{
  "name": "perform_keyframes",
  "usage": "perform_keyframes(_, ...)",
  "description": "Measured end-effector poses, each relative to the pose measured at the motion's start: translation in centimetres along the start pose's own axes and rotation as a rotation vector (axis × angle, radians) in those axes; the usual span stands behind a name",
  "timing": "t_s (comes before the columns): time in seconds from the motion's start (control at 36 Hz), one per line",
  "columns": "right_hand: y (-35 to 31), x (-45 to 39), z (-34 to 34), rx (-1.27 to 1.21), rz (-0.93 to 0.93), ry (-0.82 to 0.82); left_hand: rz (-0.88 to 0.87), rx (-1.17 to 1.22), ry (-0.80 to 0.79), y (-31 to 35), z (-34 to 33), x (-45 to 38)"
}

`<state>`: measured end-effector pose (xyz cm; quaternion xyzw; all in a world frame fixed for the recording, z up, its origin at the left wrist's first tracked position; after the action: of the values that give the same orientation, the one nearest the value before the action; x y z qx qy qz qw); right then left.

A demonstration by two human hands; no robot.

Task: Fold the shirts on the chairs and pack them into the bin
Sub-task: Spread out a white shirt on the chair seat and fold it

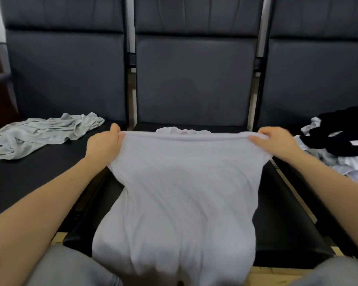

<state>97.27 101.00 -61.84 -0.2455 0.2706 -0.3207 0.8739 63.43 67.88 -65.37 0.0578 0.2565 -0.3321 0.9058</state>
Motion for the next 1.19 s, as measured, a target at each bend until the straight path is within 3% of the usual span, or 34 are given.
perform_keyframes(0.08,0.1,-1.5,1.5,0.042,0.017,0.218,0.132,0.162,0.162,-0.6,0.6,-1.5)
perform_keyframes(0.14,0.4,-2.7,1.1,-0.038,-0.016,0.262,0.191,0.224,0.194,-0.1,0.5,-2.0)
perform_keyframes(0.33,2.0,-4.7,-6.4,0.103,-0.198,-0.088,0.176,0.182,-0.174,4.6,-3.1,-2.1)
perform_keyframes(0.42,2.7,-4.0,-7.2,0.050,-0.244,-0.188,0.192,0.273,-0.234,5.2,-3.6,-1.2)
perform_keyframes(0.58,2.0,-1.1,-4.4,-0.058,-0.307,-0.062,0.227,0.388,-0.095,5.2,0.0,2.4)
perform_keyframes(0.67,1.1,0.8,-2.4,-0.126,-0.377,0.057,0.135,0.459,-0.167,5.2,2.4,4.5)
perform_keyframes(0.83,-1.6,7.6,-3.3,0.050,-0.453,-0.305,-0.020,0.274,-0.552,7.9,5.5,9.6)
perform_keyframes(0.97,-5.4,12.2,-5.1,0.101,-0.296,-0.409,0.028,0.538,-0.604,8.6,5.2,11.7)
perform_keyframes(1.06,-6.3,13.3,-5.9,-0.162,-0.352,-0.349,0.227,0.884,-0.558,8.3,6.0,11.4)
perform_keyframes(1.14,-6.5,13.1,-5.3,-0.701,-0.502,-0.134,0.461,1.210,-0.506,7.0,6.5,10.7)
perform_keyframes(1.19,-6.3,12.5,-4.6,-0.915,-0.588,0.000,0.600,1.349,-0.479,5.8,6.4,10.0)
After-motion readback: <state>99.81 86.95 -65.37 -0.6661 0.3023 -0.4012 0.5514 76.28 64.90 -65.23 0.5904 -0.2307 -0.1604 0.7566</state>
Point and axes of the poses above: each hand's wrist, its own x-axis away from the middle knuckle, its own z-axis out of the back of the hand, y = z × x, the point moved 3 cm from there along -x, towards the middle knuckle, and after that the axes turned 9 degrees about -x, right-handed, at the moved point
